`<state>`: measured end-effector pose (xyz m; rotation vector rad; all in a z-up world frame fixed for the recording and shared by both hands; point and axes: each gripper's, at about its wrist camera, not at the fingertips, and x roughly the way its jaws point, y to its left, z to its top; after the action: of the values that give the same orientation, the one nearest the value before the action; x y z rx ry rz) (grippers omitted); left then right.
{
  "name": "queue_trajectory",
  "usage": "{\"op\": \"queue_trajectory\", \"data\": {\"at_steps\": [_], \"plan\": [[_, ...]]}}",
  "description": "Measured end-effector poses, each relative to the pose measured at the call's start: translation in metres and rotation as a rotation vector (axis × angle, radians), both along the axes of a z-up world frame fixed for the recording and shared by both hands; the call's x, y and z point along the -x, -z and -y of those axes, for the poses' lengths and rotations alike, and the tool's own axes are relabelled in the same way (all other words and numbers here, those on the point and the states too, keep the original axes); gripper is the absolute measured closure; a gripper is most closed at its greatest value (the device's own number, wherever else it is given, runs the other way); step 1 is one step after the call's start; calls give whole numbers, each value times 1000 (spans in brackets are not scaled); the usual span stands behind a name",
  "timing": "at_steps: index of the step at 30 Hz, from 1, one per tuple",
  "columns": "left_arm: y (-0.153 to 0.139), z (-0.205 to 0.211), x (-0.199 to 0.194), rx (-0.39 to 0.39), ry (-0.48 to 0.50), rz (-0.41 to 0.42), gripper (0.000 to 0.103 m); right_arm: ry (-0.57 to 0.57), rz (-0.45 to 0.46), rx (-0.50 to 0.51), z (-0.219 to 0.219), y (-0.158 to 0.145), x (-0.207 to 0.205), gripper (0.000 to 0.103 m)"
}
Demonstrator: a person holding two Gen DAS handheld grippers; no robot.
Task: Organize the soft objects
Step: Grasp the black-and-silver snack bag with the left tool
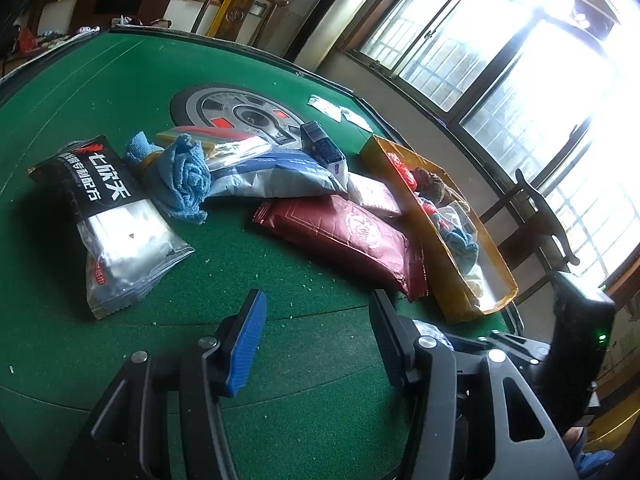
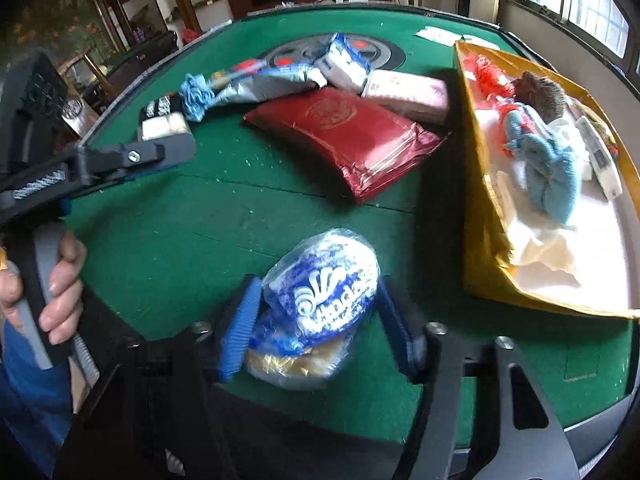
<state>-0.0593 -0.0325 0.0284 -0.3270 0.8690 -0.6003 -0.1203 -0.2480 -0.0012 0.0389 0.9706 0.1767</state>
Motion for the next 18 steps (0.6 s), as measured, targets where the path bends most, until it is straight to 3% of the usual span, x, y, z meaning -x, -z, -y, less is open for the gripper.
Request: {"op": "queue_trajectory", "data": {"at_steps": [4,7,9,13,18], "plan": [[0,0,0,-1,0,0,49,-35,45,-2,-11,-3,-7,50],[0,0,0,-1,-1,0,49,-48,133,-37,-15,-13,-17,50],[1,0,-1,-2,-6,-2,49,-17,175,18,-16,-14,-29,50],[1,-9,1,12,-42,-7,49,-11,157,-104,-5,-10,-38,50],[2,-39,5,29,-157,-38,49,3,138,-158,2,-7,-39,50]]}}
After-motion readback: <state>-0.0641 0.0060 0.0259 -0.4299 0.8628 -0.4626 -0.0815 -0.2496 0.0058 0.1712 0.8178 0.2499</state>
